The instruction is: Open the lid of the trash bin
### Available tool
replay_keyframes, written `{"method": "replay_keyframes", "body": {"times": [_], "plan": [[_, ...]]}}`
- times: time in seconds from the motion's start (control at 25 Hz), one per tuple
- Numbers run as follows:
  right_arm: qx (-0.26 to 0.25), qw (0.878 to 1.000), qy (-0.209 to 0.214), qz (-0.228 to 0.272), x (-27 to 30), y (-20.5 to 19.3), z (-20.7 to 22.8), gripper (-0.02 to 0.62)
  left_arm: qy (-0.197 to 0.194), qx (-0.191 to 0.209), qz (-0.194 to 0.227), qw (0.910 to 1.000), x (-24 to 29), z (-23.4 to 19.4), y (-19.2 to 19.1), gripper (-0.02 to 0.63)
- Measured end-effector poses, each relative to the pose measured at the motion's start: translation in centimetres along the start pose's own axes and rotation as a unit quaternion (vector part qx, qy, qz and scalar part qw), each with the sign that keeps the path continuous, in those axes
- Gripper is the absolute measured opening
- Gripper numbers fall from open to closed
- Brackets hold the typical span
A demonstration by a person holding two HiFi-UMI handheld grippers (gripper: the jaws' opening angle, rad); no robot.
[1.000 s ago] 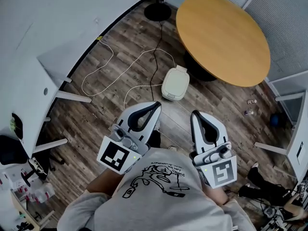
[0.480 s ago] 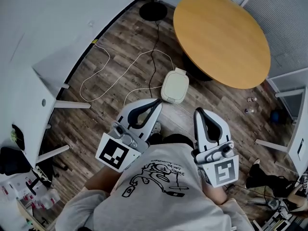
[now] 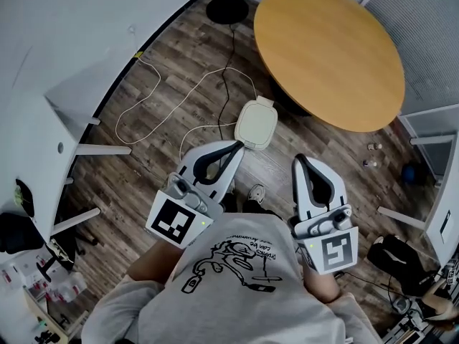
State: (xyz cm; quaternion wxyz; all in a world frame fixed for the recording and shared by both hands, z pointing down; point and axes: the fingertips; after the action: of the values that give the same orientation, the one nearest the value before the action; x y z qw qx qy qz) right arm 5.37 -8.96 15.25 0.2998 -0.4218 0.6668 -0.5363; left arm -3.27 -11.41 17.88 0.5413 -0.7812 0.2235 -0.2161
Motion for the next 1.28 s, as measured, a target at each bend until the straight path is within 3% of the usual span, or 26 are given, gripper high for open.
{"method": "replay_keyframes", "body": {"times": [0.4, 0.64, 1.28], "plan": [[0.012, 0.999, 0.021, -0.042, 1.4, -5.8, -0.3, 0.003, 0.007, -0.005, -0.023, 0.9997, 1.8, -2.3, -3.9, 0.02], [0.012, 0.996, 0.034, -0.079, 2.7, -11.2, -1.2, 0.003, 0.02, 0.0, -0.049, 0.9986, 2.9, -4.8, -8.3, 0.02], [-0.025, 0.983, 0.068, -0.17, 6.2, -29.1, -4.7, 0.003, -0.008, 0.019, -0.114, 0.9933, 6.8, -9.7, -23.0, 0.02]]}}
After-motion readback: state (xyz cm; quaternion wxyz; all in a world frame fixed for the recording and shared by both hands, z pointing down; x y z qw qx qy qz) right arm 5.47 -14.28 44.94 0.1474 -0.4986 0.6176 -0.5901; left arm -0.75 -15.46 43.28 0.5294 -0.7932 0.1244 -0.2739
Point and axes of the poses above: the fingertips, and each gripper's own axes: x forward along the fingers, z to its right, y out of its top, and after that the axes turned 14 degrees about -x, right-handed
